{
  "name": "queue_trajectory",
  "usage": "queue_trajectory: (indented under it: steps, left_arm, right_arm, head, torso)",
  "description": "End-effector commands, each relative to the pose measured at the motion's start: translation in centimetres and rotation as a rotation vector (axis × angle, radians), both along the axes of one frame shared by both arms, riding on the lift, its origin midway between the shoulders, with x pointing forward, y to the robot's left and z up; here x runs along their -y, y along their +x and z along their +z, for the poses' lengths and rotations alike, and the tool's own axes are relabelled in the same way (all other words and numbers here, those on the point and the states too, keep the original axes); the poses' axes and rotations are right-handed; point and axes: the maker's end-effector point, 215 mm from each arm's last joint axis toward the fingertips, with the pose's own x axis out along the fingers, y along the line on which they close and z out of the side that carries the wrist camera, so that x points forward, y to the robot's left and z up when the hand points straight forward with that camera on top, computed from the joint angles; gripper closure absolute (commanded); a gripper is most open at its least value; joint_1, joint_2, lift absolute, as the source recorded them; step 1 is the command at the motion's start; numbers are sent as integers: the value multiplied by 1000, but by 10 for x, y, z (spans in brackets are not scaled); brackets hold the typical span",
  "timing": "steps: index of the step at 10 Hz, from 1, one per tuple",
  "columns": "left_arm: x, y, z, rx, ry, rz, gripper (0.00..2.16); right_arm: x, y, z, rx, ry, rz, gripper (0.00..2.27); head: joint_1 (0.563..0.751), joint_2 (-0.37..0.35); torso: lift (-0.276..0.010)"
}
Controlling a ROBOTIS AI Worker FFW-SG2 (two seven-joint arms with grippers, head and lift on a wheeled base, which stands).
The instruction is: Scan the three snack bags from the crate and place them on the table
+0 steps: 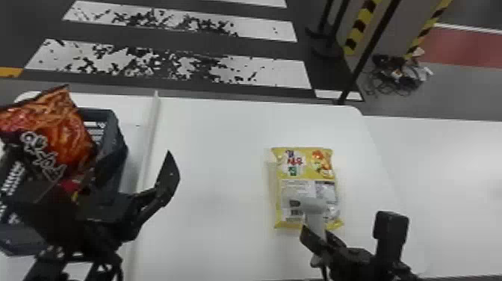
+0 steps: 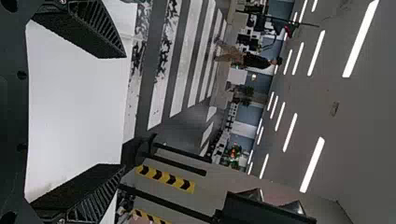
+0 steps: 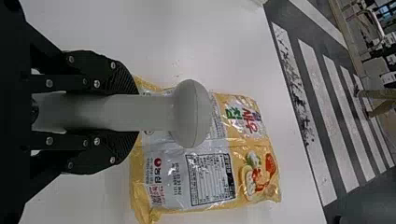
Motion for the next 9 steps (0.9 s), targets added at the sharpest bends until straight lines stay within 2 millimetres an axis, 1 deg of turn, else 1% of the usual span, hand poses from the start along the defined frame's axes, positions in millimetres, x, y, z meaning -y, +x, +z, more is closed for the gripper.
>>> queue_trajectory:
  steps: [1,2,3,6,7,8,9]
  left_arm:
    - [-2,1,0,0,1,4,29]
    - [-3,1,-1,-1,3,5,29]
    - [-4,1,-1,-1,1,5,29]
    - [-2,3,-5,-8,-9,1,29]
    - [-2,3,-5,-8,-12,2,29]
    - [-2,3,-5,-6,-10,1,29]
    - [-2,3,-5,-6,-10,1,29]
  right_arm:
    - [-10,-9,-5,-24,10,15,2250]
    - [-16,-17,-8,-44,17,23,2250]
    - [-17,-18,-9,-46,14,25,2250]
    - [-9,-11,-24,-59,-93,50,2250]
    - [-8,-10,-24,-59,-95,54,2250]
    - [-9,-7,-9,-33,-68,53,2250]
    - [-4,-4,16,-2,-37,46,2250]
  head:
    - [695,-142]
    - [695,-131]
    - [695,-119]
    - [695,-119]
    - [695,-122]
    - [695,-125]
    - [695,-124]
  torso:
    - [-62]
    - [-62]
    - [-62]
    - [-62]
    - [-62]
    - [-62]
    - [-62]
